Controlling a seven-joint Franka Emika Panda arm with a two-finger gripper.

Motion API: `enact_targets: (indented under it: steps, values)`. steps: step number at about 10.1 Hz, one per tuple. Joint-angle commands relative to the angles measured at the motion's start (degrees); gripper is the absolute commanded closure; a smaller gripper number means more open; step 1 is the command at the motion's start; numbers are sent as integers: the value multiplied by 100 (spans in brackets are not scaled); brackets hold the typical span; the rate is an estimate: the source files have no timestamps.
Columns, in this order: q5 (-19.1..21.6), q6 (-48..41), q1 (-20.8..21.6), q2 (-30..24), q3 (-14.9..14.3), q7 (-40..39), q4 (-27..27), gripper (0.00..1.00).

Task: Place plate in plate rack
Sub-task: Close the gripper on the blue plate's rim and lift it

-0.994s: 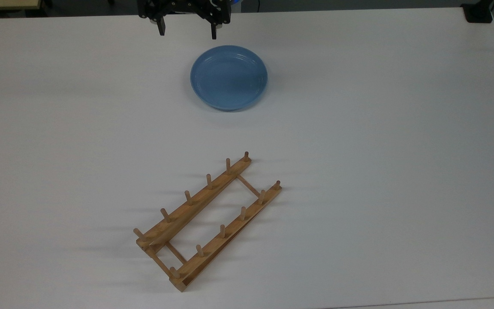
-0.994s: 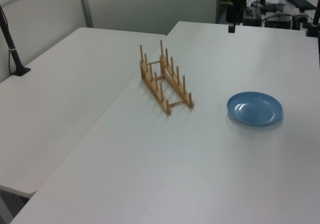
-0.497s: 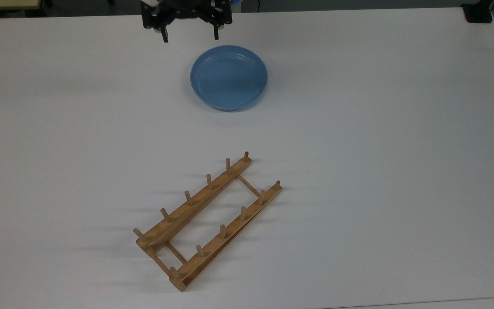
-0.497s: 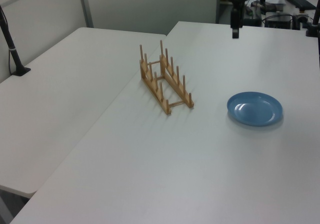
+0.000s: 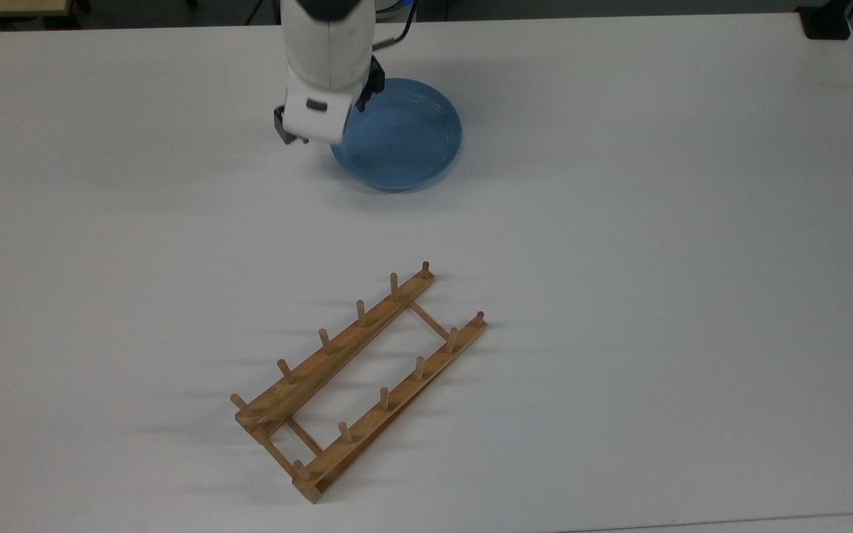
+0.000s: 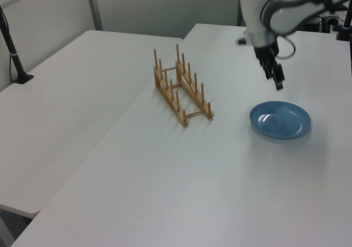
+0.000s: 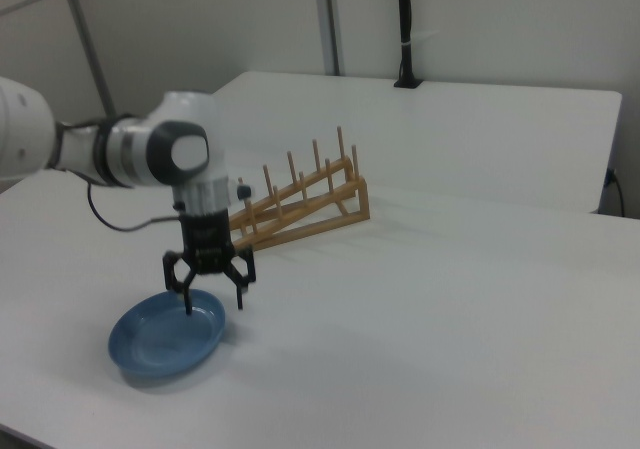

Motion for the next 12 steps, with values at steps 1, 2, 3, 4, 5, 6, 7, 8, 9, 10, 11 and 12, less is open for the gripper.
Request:
enact_targets:
  steps: [1,2,3,4,5,6,7,8,9,10,11,12]
  values:
    - [-234,291,39,611,-11,-181,-18,44]
    - [-234,300,48,699,-11,-163,-9,59]
    - [-234,300,48,778,-11,-120,17,79]
    - [-225,283,40,770,-11,-102,52,96]
    - [-217,222,31,770,-11,-102,140,96]
    - [-217,195,39,744,-11,-93,158,95]
    - [-217,160,40,709,-11,-93,158,96]
    - [-217,133,48,691,6,-93,202,100]
    - [-217,-154,57,682,7,-84,576,100]
    - [-173,-479,57,691,15,46,1128,100]
    - [-155,-578,101,682,33,291,1552,100]
    - [-155,-544,171,691,33,598,1973,100]
